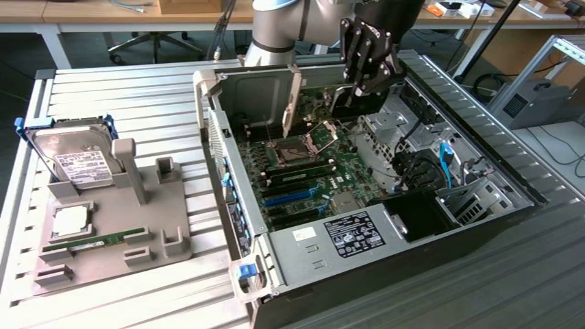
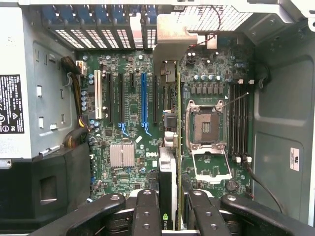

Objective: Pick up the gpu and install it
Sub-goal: 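Insert the gpu into the slot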

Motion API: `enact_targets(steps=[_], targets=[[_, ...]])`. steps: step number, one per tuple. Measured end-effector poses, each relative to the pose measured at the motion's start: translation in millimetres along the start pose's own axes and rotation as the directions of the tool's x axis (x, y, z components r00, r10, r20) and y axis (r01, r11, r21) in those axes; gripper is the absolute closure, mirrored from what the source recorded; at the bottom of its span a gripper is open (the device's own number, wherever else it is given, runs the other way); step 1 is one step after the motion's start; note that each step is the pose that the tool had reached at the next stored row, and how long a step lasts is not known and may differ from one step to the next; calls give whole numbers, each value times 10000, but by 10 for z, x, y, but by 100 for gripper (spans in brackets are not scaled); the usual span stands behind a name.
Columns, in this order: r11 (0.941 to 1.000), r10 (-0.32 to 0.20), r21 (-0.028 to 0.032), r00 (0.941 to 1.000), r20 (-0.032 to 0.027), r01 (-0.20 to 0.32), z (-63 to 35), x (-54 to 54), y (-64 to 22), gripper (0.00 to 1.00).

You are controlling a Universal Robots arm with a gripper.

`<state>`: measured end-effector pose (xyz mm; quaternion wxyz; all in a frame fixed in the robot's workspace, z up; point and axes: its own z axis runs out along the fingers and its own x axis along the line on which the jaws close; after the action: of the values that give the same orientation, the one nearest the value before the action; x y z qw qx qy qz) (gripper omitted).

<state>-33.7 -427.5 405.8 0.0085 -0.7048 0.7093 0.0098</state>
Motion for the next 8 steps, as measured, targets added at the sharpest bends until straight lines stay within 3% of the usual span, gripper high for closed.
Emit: enact_targets(steps=[8], targets=[[10000, 1, 0, 10000, 0, -1, 0, 0, 2, 73]])
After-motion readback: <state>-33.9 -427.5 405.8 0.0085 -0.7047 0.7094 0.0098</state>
